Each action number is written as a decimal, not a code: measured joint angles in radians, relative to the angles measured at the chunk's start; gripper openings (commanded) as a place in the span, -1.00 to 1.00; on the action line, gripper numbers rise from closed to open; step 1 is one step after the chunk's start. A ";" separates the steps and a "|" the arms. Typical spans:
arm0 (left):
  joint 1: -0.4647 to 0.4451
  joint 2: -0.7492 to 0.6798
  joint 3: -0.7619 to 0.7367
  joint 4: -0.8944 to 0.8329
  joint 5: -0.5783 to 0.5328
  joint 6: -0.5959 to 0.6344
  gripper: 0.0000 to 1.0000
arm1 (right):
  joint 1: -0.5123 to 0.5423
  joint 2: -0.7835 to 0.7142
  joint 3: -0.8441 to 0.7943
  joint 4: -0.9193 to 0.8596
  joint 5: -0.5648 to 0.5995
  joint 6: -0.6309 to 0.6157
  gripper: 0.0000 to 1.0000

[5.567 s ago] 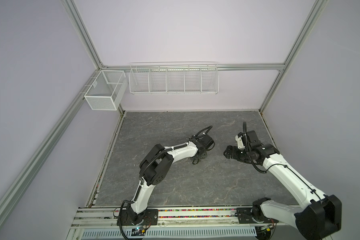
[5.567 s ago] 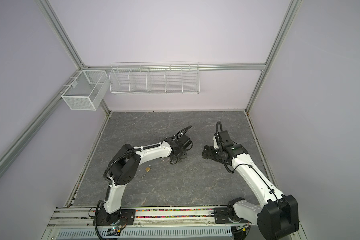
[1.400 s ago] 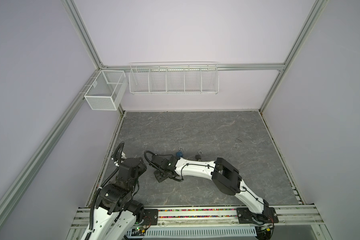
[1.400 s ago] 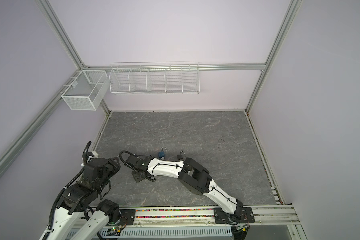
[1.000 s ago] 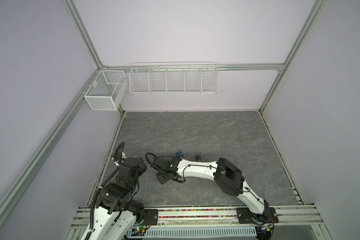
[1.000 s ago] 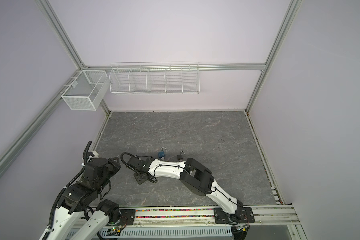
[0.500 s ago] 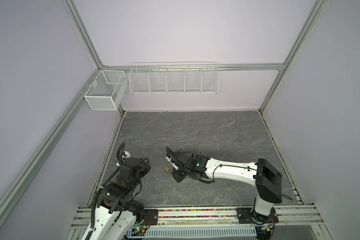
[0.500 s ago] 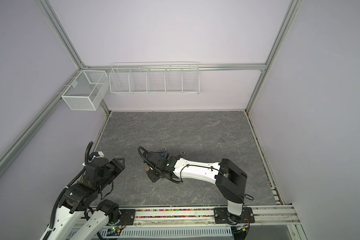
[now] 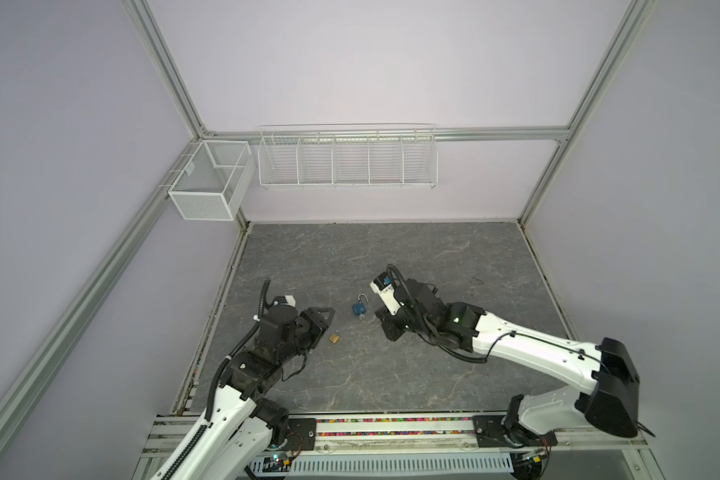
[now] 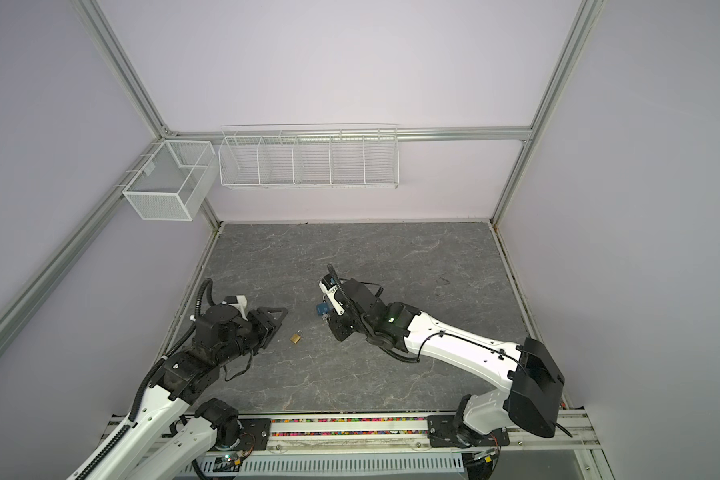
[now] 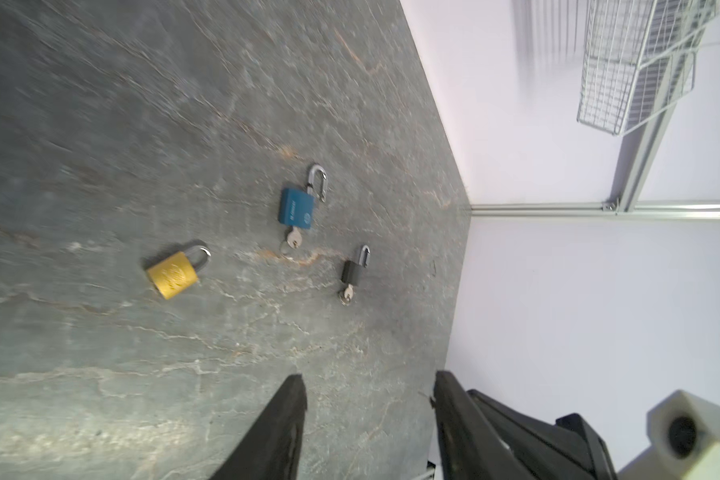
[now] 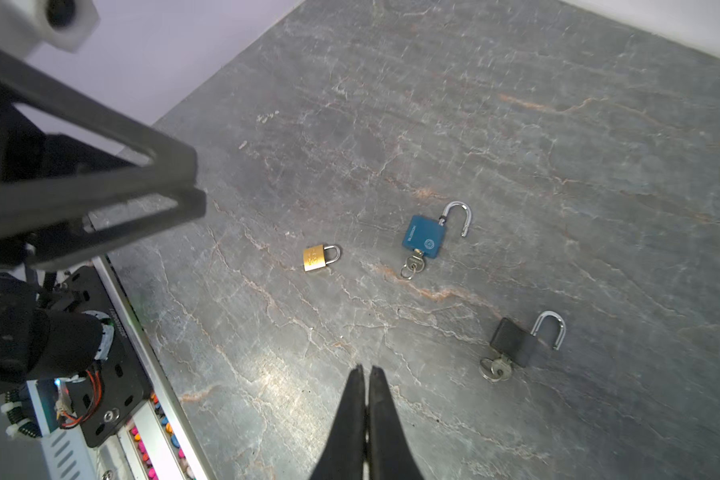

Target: Unlock with the key

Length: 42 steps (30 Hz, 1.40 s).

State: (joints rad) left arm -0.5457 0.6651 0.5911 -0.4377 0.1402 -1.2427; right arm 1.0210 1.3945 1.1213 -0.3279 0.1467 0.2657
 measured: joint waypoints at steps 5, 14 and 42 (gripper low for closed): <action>-0.083 0.061 -0.008 0.137 -0.001 -0.062 0.01 | -0.030 -0.031 0.026 -0.056 0.029 0.051 -0.87; -0.171 0.135 -0.008 0.255 -0.047 -0.033 -0.02 | -0.040 -0.031 0.135 -0.193 0.088 0.156 -0.87; -0.378 0.227 -0.115 0.840 0.071 1.174 -0.21 | -0.044 0.003 0.459 -0.522 0.091 0.364 -0.86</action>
State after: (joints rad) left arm -0.9234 0.8925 0.4763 0.4019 0.2108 -0.0685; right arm 0.9768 1.3979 1.5803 -0.8497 0.2379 0.6292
